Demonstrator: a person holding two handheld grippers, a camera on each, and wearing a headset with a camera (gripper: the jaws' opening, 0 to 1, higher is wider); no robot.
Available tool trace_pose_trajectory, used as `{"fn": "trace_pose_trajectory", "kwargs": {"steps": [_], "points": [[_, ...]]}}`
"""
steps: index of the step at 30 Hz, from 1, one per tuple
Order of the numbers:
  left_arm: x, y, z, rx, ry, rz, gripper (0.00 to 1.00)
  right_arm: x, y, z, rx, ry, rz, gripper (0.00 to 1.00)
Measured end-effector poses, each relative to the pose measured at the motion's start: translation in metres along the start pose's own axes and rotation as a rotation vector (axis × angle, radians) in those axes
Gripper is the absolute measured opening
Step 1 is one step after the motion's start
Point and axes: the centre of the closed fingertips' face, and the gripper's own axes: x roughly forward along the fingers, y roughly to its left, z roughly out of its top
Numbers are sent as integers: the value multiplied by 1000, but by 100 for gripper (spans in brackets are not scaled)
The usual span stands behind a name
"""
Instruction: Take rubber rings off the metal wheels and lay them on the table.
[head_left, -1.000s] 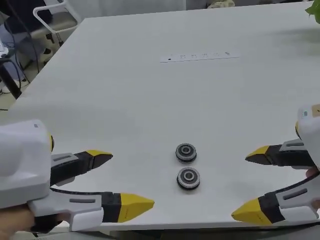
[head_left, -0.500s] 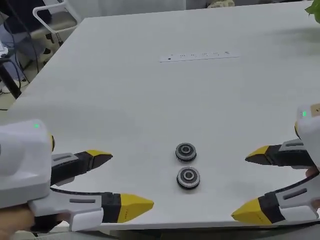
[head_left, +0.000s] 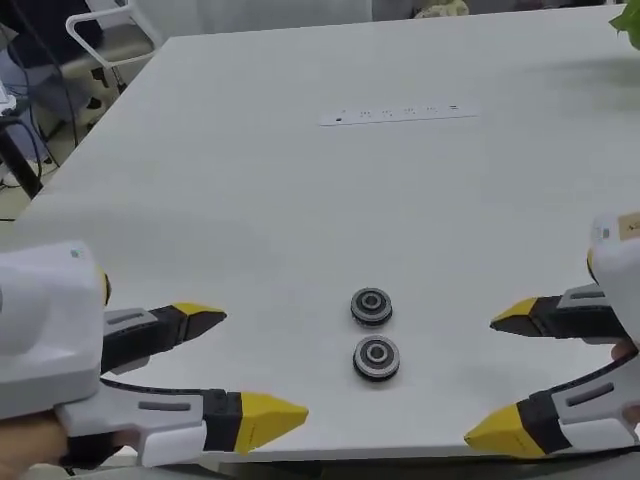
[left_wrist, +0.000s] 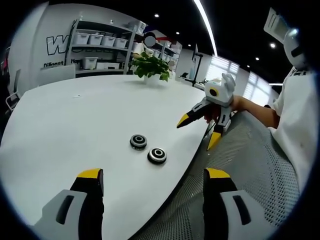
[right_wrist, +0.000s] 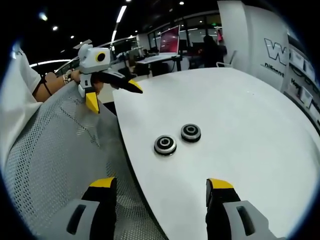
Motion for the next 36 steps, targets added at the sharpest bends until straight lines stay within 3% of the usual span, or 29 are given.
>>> {"fn": "trace_pose_trajectory", "kwargs": {"steps": [8,13,18,25,28,32,36], "points": [[0,-2,1,0,-3,-8,80,0,-1,-1,4,4,0,72],[2,-6,4,31,-3,-25,80,-1,-2,0,-3,5,-8,71],[1,-5,6,47,-3,-15,81,-4,-3,9,0,-21,-9,69],[-1,-11,10,66,11,-41,81,-9,-1,24,-58,-35,-6,67],[-1,-14,16,96,24,-51,82,-13,-1,33,-72,-41,-3,66],[0,-26,33,144,7,-90,81,-17,-4,52,-101,-79,-8,63],[2,-34,46,200,6,-120,81,-17,-8,61,-122,-79,-10,63]]}}
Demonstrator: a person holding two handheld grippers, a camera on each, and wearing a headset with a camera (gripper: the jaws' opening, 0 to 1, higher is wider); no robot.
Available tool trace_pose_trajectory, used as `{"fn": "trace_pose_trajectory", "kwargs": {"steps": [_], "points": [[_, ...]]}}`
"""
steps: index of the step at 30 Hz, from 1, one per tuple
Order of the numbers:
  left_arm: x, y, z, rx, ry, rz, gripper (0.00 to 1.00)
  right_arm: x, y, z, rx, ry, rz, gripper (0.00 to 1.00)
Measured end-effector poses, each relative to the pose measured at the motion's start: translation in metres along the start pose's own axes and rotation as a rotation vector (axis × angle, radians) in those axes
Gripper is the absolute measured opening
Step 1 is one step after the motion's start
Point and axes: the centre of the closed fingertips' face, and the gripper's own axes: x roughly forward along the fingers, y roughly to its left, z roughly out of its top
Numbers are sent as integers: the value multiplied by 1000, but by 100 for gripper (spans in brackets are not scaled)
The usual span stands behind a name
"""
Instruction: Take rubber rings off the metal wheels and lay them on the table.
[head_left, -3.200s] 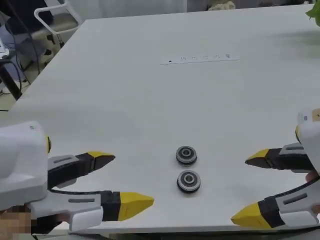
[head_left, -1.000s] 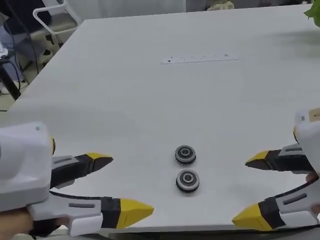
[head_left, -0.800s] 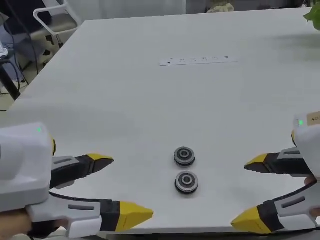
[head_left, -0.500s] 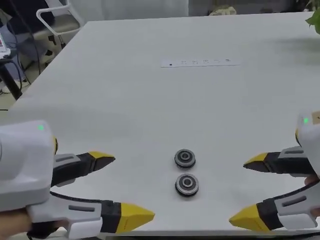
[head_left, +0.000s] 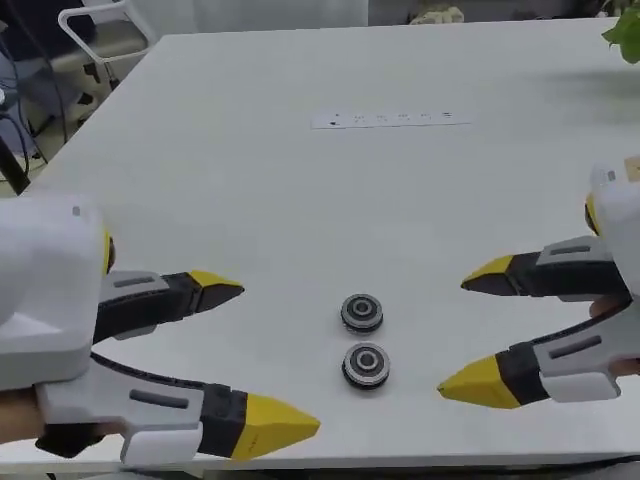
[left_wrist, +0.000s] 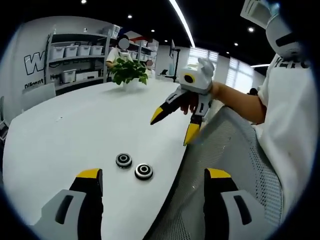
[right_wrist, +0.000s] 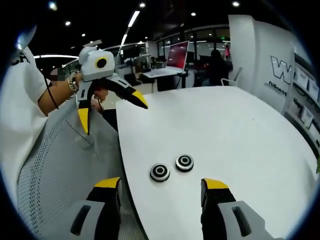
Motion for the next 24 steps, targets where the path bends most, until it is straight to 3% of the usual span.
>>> {"fn": "trace_pose_trajectory", "kwargs": {"steps": [9,14,18,24], "points": [[1,-2,27,76,-25,-32,81,5,-4,21,-47,-24,18,58],[4,4,42,126,-30,-34,81,11,-8,35,-89,-41,38,56],[7,8,55,136,-63,-44,81,18,-13,42,-108,-46,38,55],[13,15,69,173,-92,-52,80,27,-17,45,-111,-63,49,53]]}}
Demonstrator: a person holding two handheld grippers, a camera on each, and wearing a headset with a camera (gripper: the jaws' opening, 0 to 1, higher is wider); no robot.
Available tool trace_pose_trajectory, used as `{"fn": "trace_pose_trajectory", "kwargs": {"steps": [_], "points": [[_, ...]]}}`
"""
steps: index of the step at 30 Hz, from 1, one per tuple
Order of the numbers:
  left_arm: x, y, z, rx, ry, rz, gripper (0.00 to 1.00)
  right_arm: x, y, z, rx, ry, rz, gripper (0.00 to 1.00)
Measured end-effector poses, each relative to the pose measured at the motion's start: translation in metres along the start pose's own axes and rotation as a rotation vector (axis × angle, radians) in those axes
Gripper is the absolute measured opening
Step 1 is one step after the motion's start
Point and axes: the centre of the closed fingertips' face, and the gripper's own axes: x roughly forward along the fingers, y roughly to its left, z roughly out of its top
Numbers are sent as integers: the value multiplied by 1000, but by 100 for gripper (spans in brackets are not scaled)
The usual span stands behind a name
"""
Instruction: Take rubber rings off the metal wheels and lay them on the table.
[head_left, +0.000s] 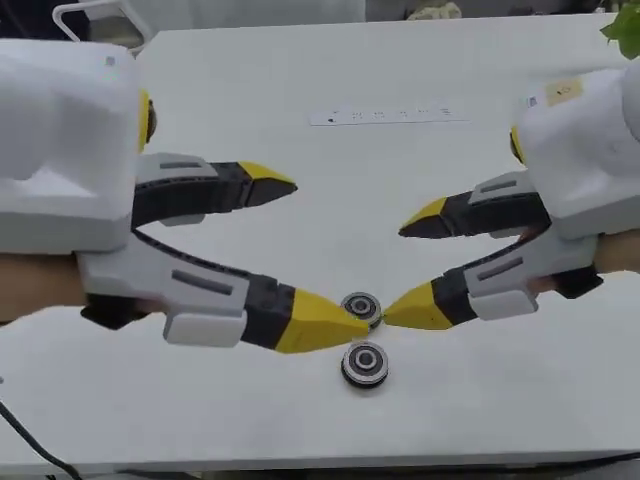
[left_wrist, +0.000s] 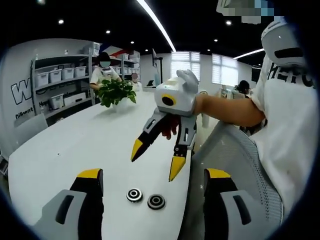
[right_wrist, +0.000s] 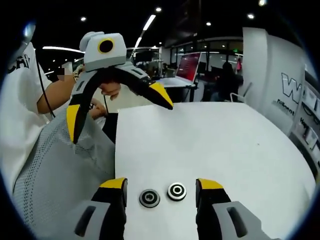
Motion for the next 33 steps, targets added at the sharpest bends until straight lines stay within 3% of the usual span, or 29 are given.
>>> {"fn": "trace_pose_trajectory", "kwargs": {"steps": [4,8,12,14,17,22,25,29,33], "points": [[7,10,9,24,-35,1,79,8,1,-8,23,-9,18,51],[20,25,11,43,-62,24,77,15,1,-20,55,-13,27,51],[32,24,16,6,-139,-11,73,19,3,-29,92,-13,35,49],[39,23,12,8,-153,-18,70,20,3,-33,108,-10,38,48],[52,17,-3,22,-133,-33,67,23,2,-40,126,-8,37,47],[68,1,-47,99,-30,-63,54,29,7,-52,152,-4,60,44],[71,-7,-68,56,23,-101,45,33,9,-60,148,25,60,43],[72,-1,-86,49,66,-69,38,37,14,-68,128,54,75,40],[73,4,-92,28,72,-52,38,41,18,-71,118,62,82,39]]}}
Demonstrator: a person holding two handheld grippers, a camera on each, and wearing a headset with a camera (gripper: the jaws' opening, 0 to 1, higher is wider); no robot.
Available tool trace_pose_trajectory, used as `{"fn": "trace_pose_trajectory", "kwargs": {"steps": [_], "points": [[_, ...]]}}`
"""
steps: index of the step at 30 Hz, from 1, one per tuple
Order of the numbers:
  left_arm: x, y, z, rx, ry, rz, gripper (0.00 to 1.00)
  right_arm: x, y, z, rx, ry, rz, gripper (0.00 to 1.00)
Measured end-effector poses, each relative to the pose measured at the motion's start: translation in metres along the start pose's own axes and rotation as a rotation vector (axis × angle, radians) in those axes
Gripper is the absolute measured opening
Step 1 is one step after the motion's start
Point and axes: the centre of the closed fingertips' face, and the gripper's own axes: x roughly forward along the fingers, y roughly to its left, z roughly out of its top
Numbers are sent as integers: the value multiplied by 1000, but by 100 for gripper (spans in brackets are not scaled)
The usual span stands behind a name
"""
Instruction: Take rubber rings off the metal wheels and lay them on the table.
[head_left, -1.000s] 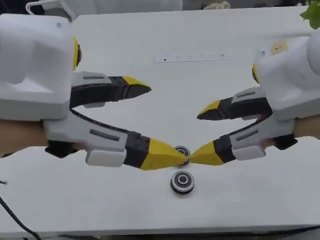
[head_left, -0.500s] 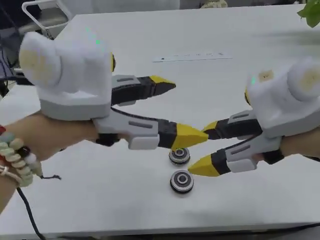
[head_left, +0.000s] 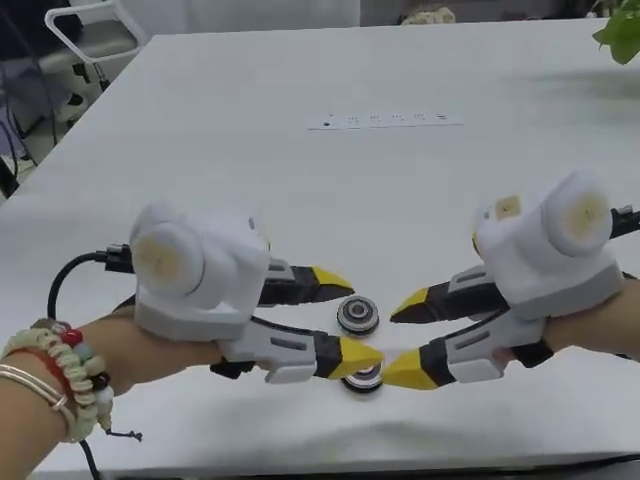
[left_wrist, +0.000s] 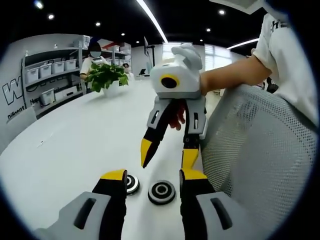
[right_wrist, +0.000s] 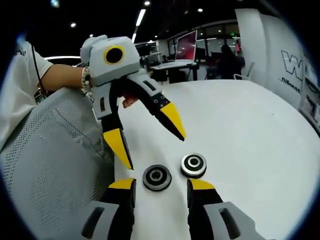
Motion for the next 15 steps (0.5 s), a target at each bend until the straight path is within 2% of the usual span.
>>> {"fn": "trace_pose_trajectory", "kwargs": {"steps": [5,8,11,15], "points": [[3,1,-3,-24,-8,11,36,5,0,-5,-13,13,-4,37],[7,0,-9,-12,12,11,35,9,0,-7,-20,14,-6,34],[10,-8,-17,-11,48,-19,30,14,3,-10,-26,25,-3,33],[13,-13,-22,5,64,-36,27,18,7,-13,-28,34,4,32]]}}
